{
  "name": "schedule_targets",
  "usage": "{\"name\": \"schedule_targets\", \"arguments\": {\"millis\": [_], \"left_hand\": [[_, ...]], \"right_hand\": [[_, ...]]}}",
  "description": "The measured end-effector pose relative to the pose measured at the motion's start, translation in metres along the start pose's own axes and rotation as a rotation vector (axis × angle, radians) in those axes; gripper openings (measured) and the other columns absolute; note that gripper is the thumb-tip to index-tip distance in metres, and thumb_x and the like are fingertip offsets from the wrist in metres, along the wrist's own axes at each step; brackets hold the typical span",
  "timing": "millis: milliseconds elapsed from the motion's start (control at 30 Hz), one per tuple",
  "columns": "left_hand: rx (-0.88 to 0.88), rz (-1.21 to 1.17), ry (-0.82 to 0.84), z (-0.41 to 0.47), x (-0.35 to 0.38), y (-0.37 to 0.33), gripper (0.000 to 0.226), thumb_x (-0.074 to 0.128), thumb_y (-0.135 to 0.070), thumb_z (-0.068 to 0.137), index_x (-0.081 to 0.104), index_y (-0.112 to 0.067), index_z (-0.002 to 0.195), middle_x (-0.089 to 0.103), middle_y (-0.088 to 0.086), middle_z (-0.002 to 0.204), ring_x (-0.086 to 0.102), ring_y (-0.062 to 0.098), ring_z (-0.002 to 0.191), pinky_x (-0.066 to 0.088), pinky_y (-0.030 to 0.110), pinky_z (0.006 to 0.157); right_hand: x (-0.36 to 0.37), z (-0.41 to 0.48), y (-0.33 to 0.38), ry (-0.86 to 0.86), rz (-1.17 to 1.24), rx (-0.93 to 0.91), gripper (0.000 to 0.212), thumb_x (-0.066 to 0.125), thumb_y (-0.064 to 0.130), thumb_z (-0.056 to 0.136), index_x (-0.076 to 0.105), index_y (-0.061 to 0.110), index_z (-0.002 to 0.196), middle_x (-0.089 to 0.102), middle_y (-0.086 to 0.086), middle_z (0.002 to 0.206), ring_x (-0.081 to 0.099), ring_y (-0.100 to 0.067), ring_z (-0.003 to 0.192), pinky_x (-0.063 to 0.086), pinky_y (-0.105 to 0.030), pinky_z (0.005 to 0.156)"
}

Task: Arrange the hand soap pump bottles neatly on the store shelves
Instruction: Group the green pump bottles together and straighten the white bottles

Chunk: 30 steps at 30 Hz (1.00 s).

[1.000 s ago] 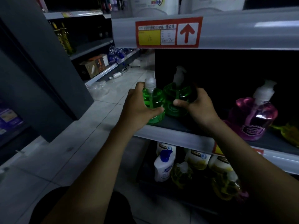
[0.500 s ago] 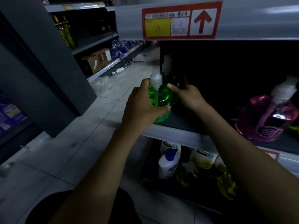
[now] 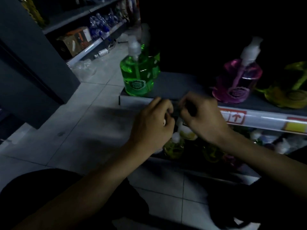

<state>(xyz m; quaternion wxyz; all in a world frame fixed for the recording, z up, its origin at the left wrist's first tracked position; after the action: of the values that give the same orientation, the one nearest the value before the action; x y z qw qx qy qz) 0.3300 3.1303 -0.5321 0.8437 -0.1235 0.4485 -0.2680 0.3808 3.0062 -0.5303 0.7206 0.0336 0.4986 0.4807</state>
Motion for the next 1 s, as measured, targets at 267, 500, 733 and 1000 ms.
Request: {"name": "schedule_targets", "arguments": {"millis": [267, 500, 733, 1000], "left_hand": [[-0.597, 0.384, 0.802, -0.056, 0.093, 0.118, 0.051, 0.070, -0.033, 0.078, 0.057, -0.016, 0.124, 0.062, 0.008, 0.121, 0.061, 0.026, 0.103, 0.048, 0.030, 0.079], [-0.761, -0.180, 0.529, -0.050, 0.141, 0.162, 0.080, 0.087, -0.022, 0.058, 0.050, -0.017, 0.128, 0.061, 0.001, 0.124, 0.058, 0.022, 0.109, 0.050, 0.033, 0.090], [-0.576, -0.167, 0.414, -0.044, 0.120, 0.149, 0.067, 0.089, -0.020, 0.058, 0.058, -0.022, 0.118, 0.065, -0.003, 0.110, 0.058, 0.015, 0.099, 0.048, 0.025, 0.083], [-0.547, -0.470, 0.449, -0.061, 0.045, 0.105, 0.055, 0.084, -0.024, 0.047, 0.058, -0.031, 0.095, 0.070, -0.009, 0.092, 0.066, 0.003, 0.086, 0.050, 0.020, 0.069]], "right_hand": [[0.061, -0.099, -0.088, 0.646, -0.234, 0.268, 0.022, 0.056, 0.018, 0.084, 0.063, 0.012, 0.105, 0.067, -0.012, 0.106, 0.064, -0.029, 0.098, 0.049, -0.030, 0.076], [0.119, -0.073, -0.091, 0.763, 0.050, 0.499, 0.033, 0.052, 0.026, 0.089, 0.060, 0.020, 0.121, 0.060, -0.005, 0.126, 0.056, -0.025, 0.113, 0.045, -0.028, 0.095], [0.150, -0.063, -0.091, 0.716, 0.089, 0.454, 0.033, 0.056, 0.014, 0.090, 0.060, 0.010, 0.122, 0.055, -0.008, 0.128, 0.050, -0.024, 0.121, 0.030, -0.013, 0.083], [0.118, -0.087, -0.059, 0.668, 0.279, 0.358, 0.073, 0.079, 0.033, 0.074, 0.042, 0.023, 0.136, 0.056, 0.011, 0.121, 0.051, -0.001, 0.106, 0.041, -0.013, 0.084]]}}
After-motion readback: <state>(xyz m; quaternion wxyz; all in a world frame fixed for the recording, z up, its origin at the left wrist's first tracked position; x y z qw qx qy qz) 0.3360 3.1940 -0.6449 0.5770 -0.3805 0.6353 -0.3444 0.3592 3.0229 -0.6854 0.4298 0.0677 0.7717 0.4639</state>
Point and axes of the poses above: each hand's wrist, its own z-axis towards the middle knuckle, its own x-axis out of the palm, y = z × x, the point moved 6 cm from there along z, towards the middle knuckle
